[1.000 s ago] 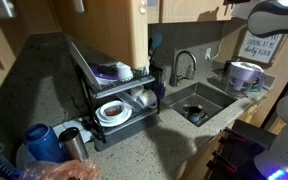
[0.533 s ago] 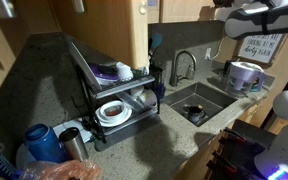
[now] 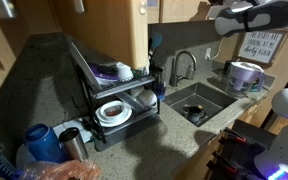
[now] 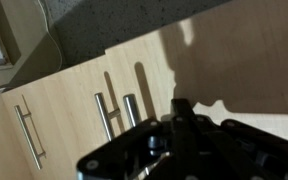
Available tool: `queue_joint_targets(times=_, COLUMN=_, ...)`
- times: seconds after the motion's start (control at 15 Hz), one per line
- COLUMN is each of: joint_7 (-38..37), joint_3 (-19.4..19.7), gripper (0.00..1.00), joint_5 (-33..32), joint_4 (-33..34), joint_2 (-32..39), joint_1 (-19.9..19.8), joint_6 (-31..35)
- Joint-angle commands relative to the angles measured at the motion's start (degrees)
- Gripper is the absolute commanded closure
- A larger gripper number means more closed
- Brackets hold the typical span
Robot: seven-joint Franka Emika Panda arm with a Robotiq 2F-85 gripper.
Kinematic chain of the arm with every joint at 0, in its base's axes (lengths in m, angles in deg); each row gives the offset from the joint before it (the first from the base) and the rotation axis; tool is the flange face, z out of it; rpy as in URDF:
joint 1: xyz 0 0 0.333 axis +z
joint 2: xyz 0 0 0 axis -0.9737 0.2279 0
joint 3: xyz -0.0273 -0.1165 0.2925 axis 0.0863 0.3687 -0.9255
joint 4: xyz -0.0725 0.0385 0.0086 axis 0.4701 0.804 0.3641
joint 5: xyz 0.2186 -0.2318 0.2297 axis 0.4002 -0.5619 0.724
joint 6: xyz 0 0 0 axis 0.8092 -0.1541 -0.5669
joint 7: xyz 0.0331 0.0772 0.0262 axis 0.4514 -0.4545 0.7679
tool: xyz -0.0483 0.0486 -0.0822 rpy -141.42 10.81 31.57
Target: Close the open upper cabinet doors
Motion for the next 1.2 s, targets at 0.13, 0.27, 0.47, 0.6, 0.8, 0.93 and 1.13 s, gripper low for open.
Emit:
queue_joint_targets(times=0.13, joint_7=-1.36, joint_3=-3.49, gripper=1.00, joint_5=1.63, joint_4=3.82, joint_2=3.15, joint_1=-3.86, joint_6=1.98)
queue_joint_targets(times=0.27, joint_7=0.18, joint_3=-1.68, gripper=1.00, joint_5=1.62, joint_4=3.82, joint_2=4.36, joint_1=-0.91, joint_6=1.59)
queue_joint_targets(times=0.47, joint_7=4.21, joint_3=4.71, gripper=1.00, joint_5=1.21, joint_4=2.67, joint_2=5.87, joint_1=8.33, joint_6=0.02)
queue_joint_targets(times=0.6, joint_7=7.53, joint_3=11.04, gripper=1.00, joint_5=1.34, joint_4=1.87, joint_2=6.12, joint_1=16.18, joint_6=-0.94)
queue_joint_targets(times=0.8, joint_7=12.65, joint_3=20.56, gripper=1.00, joint_5=1.47, joint_4=1.08, joint_2=4.93, joint_1=27.87, joint_6=-4.38)
queue_joint_targets(times=0.93, joint_7=15.05, joint_3=25.85, gripper=1.00, joint_5=1.32, joint_4=0.87, joint_2=3.60, joint_1=34.54, joint_6=-7.76)
queue_joint_targets(times=1.13, joint_7=16.86, joint_3=31.48, gripper=1.00, joint_5=1.01, joint_4=0.26, joint_2=1.37, joint_1=43.74, joint_6=-12.62)
